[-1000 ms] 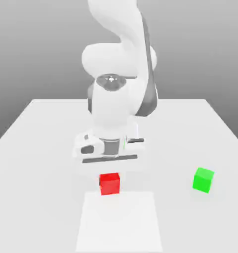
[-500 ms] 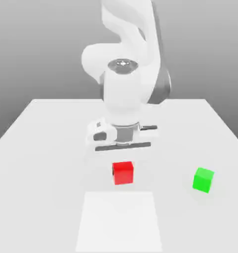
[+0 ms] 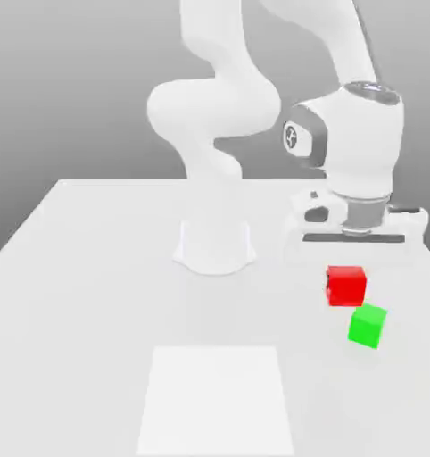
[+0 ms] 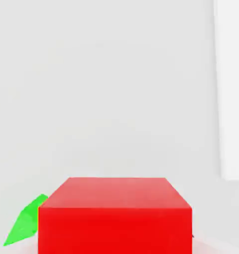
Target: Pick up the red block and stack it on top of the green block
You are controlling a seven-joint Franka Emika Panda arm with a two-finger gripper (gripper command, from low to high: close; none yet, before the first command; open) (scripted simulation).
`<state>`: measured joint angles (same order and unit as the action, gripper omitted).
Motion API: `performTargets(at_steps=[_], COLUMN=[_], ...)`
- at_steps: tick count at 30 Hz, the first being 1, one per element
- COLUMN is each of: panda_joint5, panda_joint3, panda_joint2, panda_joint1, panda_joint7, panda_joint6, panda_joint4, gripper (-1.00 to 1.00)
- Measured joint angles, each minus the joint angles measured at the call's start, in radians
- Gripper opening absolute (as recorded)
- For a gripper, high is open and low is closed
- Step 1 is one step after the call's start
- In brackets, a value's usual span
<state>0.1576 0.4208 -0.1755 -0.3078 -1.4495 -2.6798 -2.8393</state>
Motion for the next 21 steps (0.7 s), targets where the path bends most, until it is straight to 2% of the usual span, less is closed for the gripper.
performTargets(at_steps=[2, 6, 21], panda_joint5=[0.012, -0.032, -0.302], panda_joint3=[0.044, 0.071, 0.066], panda_joint2=[0.001, 0.025, 0.227], panda_joint1=[-0.028, -0.019, 0.038], panda_joint7=[-0.088, -0.162, -0.357], panda_joint6=[0.012, 0.005, -0.169], panda_joint4=[0.012, 0.026, 0.035], gripper=[-1.00, -1.00, -1.00])
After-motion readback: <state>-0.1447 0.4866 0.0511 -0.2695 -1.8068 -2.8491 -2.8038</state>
